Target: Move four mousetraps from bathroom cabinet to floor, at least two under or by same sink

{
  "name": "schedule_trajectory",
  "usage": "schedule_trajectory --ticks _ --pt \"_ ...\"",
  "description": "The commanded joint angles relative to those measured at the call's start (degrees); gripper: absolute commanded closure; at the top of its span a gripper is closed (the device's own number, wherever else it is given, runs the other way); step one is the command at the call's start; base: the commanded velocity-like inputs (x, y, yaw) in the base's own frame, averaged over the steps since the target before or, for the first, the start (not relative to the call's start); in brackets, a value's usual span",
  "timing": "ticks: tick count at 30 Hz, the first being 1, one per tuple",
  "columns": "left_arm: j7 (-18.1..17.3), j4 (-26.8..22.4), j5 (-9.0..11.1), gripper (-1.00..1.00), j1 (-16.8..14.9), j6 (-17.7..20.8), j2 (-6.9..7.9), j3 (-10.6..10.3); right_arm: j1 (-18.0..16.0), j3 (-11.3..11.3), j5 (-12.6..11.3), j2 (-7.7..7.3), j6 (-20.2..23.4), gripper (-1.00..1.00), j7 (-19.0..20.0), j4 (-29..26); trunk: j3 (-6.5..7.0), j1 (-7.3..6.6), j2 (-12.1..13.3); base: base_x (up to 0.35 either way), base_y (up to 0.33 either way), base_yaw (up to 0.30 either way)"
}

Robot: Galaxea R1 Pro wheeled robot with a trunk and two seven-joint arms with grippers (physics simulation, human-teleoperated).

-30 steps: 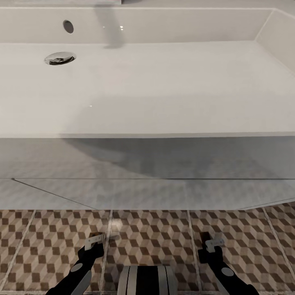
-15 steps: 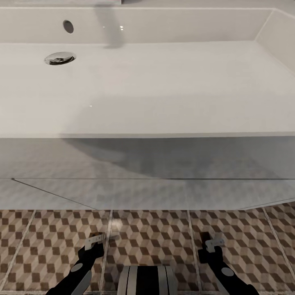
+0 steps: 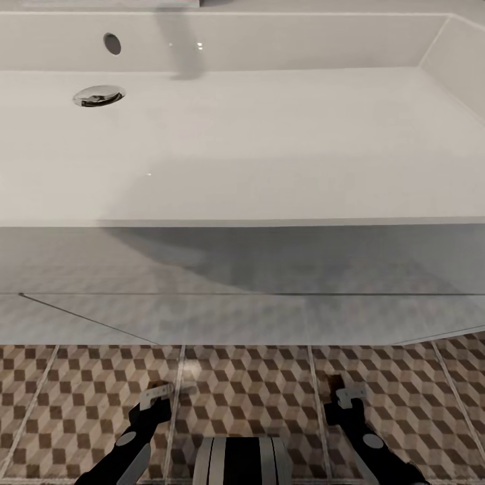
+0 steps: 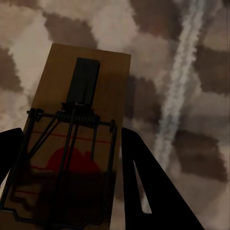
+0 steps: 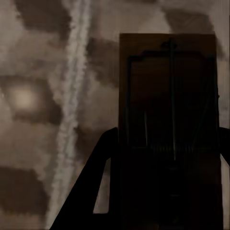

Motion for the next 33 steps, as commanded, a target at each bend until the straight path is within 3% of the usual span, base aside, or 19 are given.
schedule_trajectory --ticks 1,9,33 --pt "0.52 -0.19 0.35 1.00 -0.04 -0.17 0.12 -0.48 -0.02 0.29 -0.47 -0.05 -0.16 1.00 0.08 -1.03 -0.03 -0.01 -0.01 0.000 0.000 0.000" --pt "0.57 -2.28 0.28 1.00 -0.87 0.45 0.36 -0.46 -0.09 0.28 -0.47 -0.05 0.08 1.00 -0.20 -6.13 -0.03 -0.01 -0.01 0.000 0.000 0.000" --pt "1.12 -13.49 0.18 1.00 -2.69 0.34 0.94 -0.22 -0.11 0.28 -0.55 -0.05 -0.31 1.00 -0.38 -11.25 -0.03 -0.01 -0.01 0.000 0.000 0.000"
